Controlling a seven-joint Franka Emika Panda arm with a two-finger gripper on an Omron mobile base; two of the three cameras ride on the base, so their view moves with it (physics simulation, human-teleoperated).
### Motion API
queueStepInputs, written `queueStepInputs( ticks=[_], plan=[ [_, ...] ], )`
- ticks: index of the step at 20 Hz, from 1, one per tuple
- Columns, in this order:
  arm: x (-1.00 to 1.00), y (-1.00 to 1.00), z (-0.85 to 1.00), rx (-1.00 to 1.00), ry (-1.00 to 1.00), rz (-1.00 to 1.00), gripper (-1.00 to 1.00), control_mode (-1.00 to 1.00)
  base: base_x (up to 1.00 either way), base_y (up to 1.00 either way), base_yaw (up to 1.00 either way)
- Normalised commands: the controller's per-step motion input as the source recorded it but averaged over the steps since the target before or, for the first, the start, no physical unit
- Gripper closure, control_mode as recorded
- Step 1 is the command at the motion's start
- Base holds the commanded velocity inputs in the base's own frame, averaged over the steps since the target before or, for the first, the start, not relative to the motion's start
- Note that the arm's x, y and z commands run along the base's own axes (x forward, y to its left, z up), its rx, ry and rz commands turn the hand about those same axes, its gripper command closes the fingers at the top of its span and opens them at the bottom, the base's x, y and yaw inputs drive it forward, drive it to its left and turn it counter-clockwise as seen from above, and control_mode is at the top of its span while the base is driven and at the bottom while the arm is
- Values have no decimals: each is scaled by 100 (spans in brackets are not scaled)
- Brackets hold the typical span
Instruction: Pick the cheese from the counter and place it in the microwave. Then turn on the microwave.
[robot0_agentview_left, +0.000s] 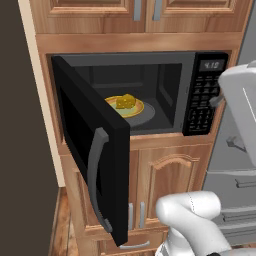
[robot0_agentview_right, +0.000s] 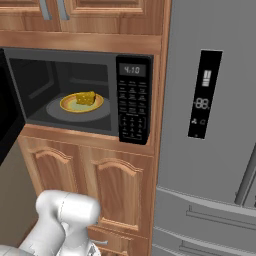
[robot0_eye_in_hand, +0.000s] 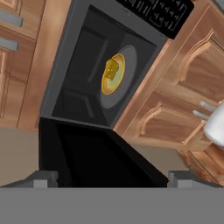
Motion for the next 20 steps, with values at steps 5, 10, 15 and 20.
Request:
queueStepInputs(
  ticks=[5, 10, 15, 20],
  plan=[
    [-7, 12, 0, 10, 0, 0, -100, -100, 0, 0, 0],
    [-27, 23, 14, 8, 0, 4, -100, -100, 0, 0, 0],
    [-49, 31, 25, 4, 1, 11, -100, -100, 0, 0, 0],
    [-35, 25, 7, 3, 5, 13, -100, -100, 0, 0, 0]
  ],
)
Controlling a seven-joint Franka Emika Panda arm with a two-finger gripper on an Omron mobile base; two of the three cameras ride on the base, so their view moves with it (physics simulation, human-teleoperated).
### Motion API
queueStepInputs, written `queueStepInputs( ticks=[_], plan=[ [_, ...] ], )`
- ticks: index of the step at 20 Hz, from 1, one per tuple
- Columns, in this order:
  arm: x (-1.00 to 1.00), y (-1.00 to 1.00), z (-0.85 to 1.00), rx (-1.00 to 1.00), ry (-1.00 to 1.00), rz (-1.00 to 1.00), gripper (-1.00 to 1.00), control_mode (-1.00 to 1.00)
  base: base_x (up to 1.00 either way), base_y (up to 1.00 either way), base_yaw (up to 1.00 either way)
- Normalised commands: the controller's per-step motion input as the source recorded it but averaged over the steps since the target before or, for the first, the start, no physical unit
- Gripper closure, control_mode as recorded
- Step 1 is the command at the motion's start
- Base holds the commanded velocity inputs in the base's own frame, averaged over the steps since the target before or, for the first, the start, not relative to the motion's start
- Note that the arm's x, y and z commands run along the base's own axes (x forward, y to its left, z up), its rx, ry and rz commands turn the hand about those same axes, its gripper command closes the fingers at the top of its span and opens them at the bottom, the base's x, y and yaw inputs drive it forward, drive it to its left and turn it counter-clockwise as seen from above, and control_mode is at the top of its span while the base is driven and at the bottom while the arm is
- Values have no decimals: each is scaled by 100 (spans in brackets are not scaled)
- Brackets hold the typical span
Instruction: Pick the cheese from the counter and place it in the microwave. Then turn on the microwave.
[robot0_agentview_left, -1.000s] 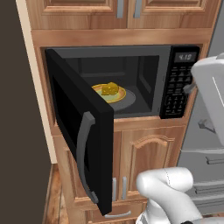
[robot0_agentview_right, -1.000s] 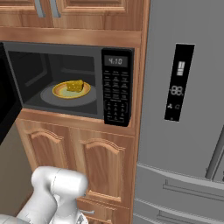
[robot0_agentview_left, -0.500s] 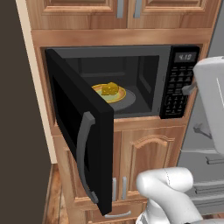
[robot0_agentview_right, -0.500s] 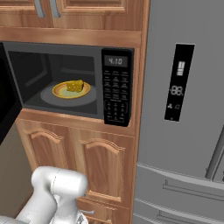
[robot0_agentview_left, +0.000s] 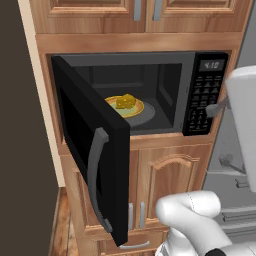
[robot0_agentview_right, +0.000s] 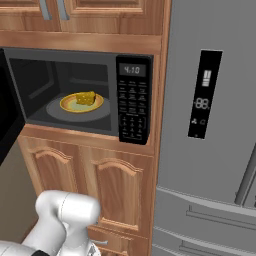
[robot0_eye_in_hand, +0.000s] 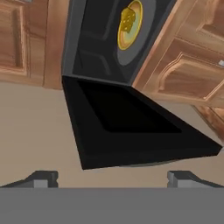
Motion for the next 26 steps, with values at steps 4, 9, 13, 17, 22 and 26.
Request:
queueStepInputs(
  ticks=[4, 9, 13, 17, 22, 26],
  plan=[
    [-23, 3, 0, 7, 5, 11, -100, -100, 0, 0, 0],
    [-21, 3, 0, 5, 5, 5, -100, -100, 0, 0, 0],
    [-21, 35, -9, 0, 5, 3, -100, -100, 0, 0, 0],
    [-5, 36, -8, 0, 2, 0, -100, -100, 0, 0, 0],
    [0, 27, -11, 0, 4, 0, -100, -100, 0, 0, 0],
    [0, 13, -13, 0, 1, -2, -100, -100, 0, 0, 0]
  ],
)
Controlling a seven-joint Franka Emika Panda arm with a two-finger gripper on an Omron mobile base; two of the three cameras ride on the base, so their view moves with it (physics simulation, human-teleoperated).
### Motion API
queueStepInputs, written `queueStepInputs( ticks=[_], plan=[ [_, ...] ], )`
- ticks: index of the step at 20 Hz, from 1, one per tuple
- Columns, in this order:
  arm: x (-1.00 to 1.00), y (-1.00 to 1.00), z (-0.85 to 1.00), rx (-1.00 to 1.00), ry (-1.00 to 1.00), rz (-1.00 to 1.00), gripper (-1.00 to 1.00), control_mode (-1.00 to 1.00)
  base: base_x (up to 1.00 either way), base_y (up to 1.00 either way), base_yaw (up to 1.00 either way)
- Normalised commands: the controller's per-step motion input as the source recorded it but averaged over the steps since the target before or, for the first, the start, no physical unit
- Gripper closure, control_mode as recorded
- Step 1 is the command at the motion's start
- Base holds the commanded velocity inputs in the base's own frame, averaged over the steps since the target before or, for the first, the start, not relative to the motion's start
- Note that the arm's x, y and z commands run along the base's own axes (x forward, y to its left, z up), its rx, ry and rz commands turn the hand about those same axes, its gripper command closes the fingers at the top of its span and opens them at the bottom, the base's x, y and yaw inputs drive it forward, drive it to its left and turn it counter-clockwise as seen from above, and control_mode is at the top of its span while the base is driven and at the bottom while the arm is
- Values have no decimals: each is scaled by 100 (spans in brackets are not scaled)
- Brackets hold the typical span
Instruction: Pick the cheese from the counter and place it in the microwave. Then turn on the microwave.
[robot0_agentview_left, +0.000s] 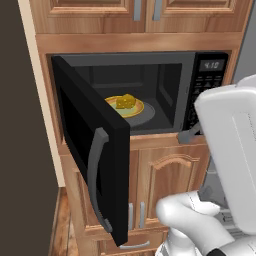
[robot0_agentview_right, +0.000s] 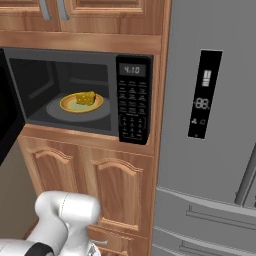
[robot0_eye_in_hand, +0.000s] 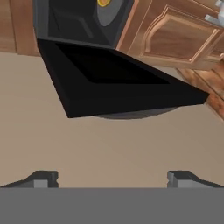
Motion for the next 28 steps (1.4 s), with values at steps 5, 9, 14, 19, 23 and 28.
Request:
queueStepInputs(
  ticks=[5, 9, 14, 19, 23, 28],
  plan=[
    [0, 24, -26, 0, 3, -3, -100, -100, 0, 0, 0],
    [2, 31, -20, 0, 1, -4, -100, -100, 0, 0, 0],
    [16, 31, -10, 0, 1, -7, -100, -100, 0, 0, 0],
    [27, 21, -17, 0, 5, -7, -100, -100, 0, 0, 0],
    [33, 9, -11, 0, 5, -7, -100, -100, 0, 0, 0],
    [31, 8, -16, 0, 4, -7, -100, -100, 0, 0, 0]
  ],
)
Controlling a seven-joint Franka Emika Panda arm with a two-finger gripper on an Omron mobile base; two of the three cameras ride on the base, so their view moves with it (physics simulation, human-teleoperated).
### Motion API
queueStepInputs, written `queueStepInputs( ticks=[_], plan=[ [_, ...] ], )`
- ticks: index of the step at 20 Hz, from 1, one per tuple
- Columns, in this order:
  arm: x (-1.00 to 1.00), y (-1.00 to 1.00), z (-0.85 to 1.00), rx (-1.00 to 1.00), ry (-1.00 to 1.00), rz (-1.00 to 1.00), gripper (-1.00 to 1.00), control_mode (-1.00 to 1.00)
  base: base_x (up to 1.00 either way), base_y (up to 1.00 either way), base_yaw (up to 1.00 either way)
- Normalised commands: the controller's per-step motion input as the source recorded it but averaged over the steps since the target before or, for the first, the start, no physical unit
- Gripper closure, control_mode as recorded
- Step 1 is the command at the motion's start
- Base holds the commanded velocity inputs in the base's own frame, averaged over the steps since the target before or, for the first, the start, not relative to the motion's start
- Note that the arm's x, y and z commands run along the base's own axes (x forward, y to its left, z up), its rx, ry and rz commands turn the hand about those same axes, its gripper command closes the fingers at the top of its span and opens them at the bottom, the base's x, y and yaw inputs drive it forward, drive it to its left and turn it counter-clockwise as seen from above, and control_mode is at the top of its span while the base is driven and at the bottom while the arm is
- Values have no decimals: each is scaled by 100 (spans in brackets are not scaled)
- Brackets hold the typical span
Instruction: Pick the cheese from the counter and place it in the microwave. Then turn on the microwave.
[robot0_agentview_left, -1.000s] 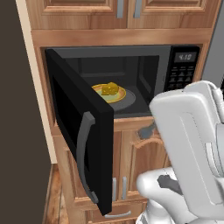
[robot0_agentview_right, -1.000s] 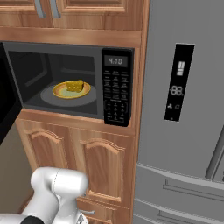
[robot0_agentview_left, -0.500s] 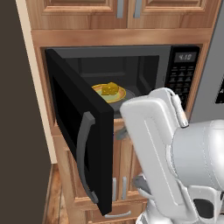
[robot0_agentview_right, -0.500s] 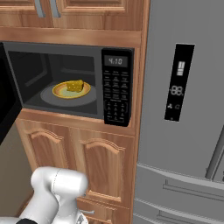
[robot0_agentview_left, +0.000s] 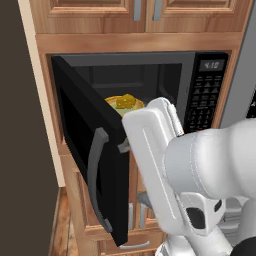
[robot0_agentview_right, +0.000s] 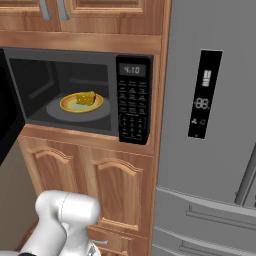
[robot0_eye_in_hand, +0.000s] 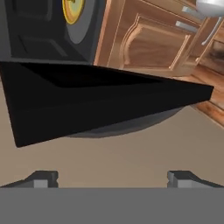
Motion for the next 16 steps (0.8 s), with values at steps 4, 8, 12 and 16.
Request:
queueStepInputs(
  ticks=[4, 8, 12, 16],
  plan=[
    [24, 6, -12, 0, 3, -8, -100, -100, 0, 0, 0],
    [23, 4, -4, 0, 3, -13, -100, -100, 0, 0, 0],
    [10, 6, 0, 0, 1, -15, -100, -100, 0, 0, 0],
    [1, 10, 0, -1, 0, -15, -100, -100, 0, 0, 0]
  ],
)
